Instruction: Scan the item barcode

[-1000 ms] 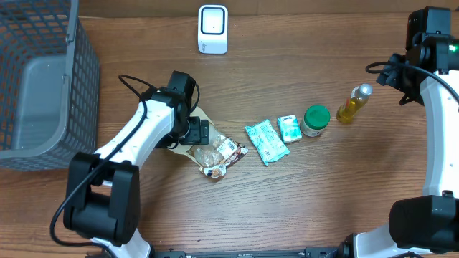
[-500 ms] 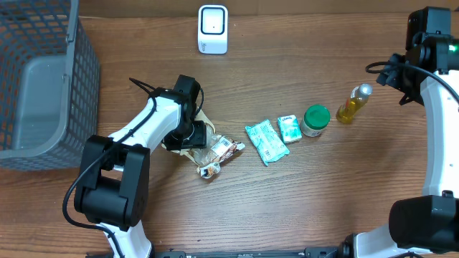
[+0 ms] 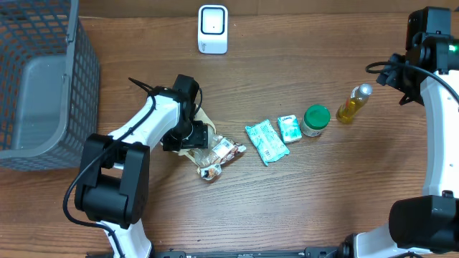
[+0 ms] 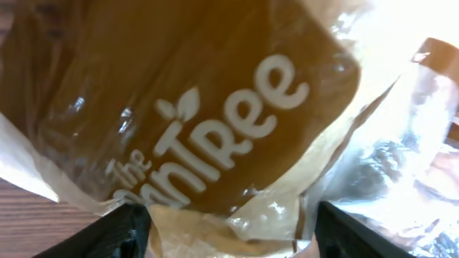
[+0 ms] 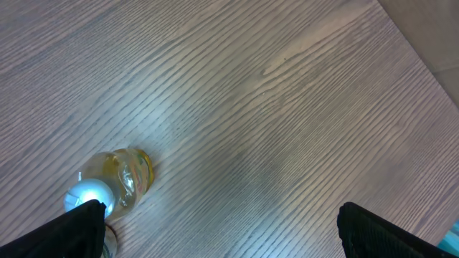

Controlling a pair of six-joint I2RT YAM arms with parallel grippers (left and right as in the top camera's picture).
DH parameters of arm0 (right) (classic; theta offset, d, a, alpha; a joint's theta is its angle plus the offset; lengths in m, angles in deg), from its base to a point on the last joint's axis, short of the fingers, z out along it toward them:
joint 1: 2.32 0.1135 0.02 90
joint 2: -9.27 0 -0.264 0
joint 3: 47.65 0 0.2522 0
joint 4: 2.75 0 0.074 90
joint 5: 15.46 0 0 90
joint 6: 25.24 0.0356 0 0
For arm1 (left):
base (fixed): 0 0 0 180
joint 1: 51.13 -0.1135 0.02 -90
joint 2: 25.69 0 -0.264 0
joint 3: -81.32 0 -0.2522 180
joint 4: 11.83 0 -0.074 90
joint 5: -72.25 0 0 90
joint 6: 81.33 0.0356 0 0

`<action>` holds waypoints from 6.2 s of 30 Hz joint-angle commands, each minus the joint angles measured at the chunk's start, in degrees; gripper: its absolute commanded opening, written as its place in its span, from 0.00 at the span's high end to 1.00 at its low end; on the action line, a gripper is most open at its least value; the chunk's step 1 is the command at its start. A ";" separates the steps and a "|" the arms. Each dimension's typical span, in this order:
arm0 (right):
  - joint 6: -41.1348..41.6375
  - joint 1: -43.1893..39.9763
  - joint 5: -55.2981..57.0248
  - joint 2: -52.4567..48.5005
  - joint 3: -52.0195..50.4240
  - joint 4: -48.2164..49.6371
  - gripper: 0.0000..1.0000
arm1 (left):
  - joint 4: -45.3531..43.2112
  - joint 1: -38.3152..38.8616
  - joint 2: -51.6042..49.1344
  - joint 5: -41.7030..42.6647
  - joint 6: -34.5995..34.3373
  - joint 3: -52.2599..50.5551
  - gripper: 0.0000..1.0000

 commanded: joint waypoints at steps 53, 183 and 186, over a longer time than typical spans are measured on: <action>0.44 0.07 0.13 0.04 0.44 0.26 0.00 | 3.93 -1.05 -1.53 8.57 4.42 10.36 0.96; 0.44 0.07 0.13 0.04 0.44 0.26 0.00 | -84.39 10.64 -31.52 -51.87 62.97 36.72 0.96; 0.44 0.07 0.13 0.04 0.44 0.26 0.00 | -87.41 10.71 -31.50 -53.27 63.06 36.74 0.96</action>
